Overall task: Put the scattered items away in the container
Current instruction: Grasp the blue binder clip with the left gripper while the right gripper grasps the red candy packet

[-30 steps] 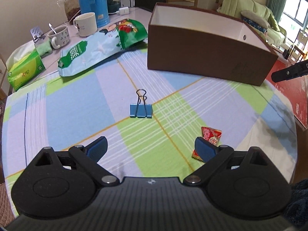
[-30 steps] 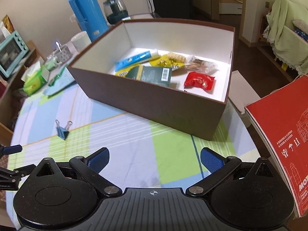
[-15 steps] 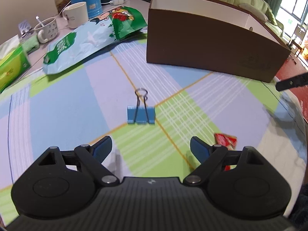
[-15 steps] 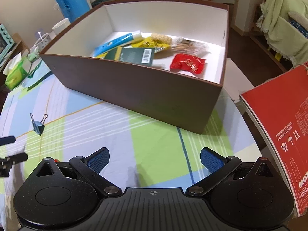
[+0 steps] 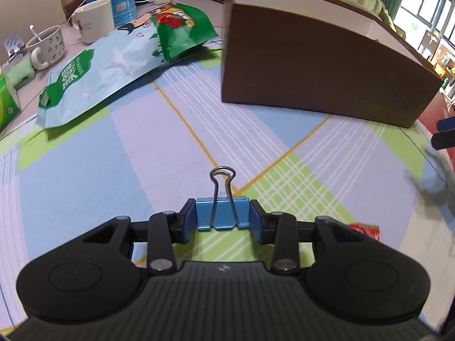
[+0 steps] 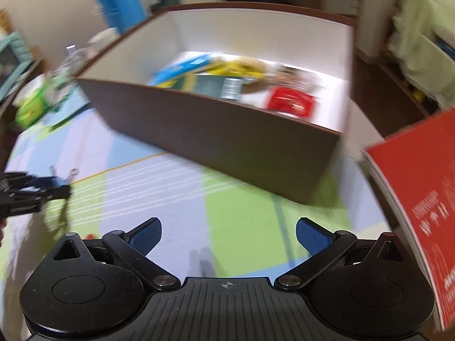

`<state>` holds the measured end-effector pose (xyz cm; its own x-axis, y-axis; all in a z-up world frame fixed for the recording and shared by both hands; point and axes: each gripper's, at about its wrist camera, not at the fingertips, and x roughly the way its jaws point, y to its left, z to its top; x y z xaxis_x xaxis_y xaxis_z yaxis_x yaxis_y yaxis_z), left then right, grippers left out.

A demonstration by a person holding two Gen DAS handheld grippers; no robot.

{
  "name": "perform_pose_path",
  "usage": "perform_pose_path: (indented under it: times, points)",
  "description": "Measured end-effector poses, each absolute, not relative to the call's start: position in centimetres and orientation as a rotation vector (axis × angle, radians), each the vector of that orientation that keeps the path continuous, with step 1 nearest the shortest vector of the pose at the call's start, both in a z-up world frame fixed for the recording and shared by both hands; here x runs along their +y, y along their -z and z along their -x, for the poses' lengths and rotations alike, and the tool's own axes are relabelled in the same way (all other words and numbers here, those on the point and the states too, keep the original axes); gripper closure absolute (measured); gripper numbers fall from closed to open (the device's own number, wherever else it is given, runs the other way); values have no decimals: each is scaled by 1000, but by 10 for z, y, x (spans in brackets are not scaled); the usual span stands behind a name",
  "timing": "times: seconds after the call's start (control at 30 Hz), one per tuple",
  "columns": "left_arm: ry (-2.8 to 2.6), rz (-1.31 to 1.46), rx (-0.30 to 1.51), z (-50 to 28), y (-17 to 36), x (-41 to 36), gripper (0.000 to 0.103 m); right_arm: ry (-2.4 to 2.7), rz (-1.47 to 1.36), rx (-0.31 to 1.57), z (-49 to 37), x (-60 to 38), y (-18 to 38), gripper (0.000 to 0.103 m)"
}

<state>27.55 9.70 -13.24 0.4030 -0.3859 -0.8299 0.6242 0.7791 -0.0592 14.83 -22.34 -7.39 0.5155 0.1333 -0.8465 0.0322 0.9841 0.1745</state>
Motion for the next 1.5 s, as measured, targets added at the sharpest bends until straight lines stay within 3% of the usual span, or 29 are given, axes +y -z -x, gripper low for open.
perform_pose_path:
  times: [0.33,0.63,0.67,0.73,0.87,0.93,1.1,1.3,1.5]
  points:
    - [611,-264,944,-247,100,140,69,-478,-5,1090,-158,-118,101,0]
    - [581,-239,928,-234,89,154,69,-540,178,1095,-157,-59,133,2]
    - [580,-238,929,-233,89,154,69,-529,194,1095,-157,-56,138,18]
    - [578,-236,929,-232,89,155,69,-506,269,1039,-151,-49,145,24]
    - [585,-236,930,-229,89,154,69,-514,287,1022,-149,-50,143,51]
    - [592,-240,930,-227,89,152,69,-522,287,1028,-150,-53,141,59]
    - [617,-246,924,-218,88,144,69,-527,284,1040,-141,-62,134,67]
    - [652,-263,916,-203,83,130,69,-520,260,1003,-125,-76,115,86]
    - [667,-288,909,-191,79,112,69,-545,246,971,-113,-89,103,90]
